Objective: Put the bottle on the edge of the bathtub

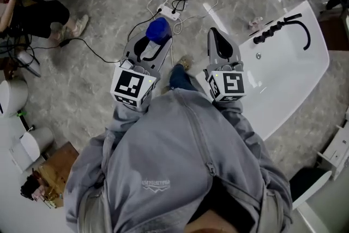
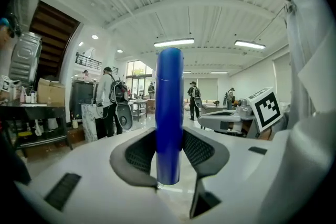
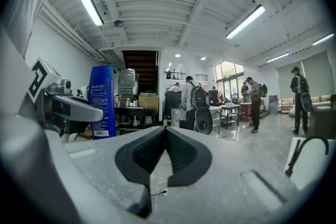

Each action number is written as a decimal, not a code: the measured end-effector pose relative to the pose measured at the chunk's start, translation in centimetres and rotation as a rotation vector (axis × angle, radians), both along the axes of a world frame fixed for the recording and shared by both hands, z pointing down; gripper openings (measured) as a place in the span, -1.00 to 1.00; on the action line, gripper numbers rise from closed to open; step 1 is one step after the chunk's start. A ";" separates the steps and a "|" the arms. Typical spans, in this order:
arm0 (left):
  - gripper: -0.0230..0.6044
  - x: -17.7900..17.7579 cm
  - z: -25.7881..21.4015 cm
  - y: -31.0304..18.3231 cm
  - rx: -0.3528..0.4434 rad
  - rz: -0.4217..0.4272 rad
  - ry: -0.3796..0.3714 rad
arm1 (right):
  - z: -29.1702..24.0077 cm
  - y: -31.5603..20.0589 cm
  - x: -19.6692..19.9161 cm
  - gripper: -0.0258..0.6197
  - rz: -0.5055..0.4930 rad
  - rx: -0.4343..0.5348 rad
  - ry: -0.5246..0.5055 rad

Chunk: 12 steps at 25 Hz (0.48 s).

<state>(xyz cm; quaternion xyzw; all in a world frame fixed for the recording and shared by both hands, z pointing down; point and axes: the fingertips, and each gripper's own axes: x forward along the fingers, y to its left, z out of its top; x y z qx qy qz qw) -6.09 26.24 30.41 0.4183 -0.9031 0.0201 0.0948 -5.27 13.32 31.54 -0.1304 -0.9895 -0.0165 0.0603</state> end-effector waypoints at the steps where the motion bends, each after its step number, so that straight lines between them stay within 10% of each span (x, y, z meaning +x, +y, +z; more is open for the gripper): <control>1: -0.44 -0.8 0.0 -0.9 -0.001 0.022 -0.002 | 0.1 -0.8 -0.7 -0.92 0.018 -0.003 0.001; 12: -0.44 -9.5 0.3 -13.8 -0.011 0.301 -0.011 | 1.1 -13.4 -5.9 -0.92 0.297 -0.035 0.017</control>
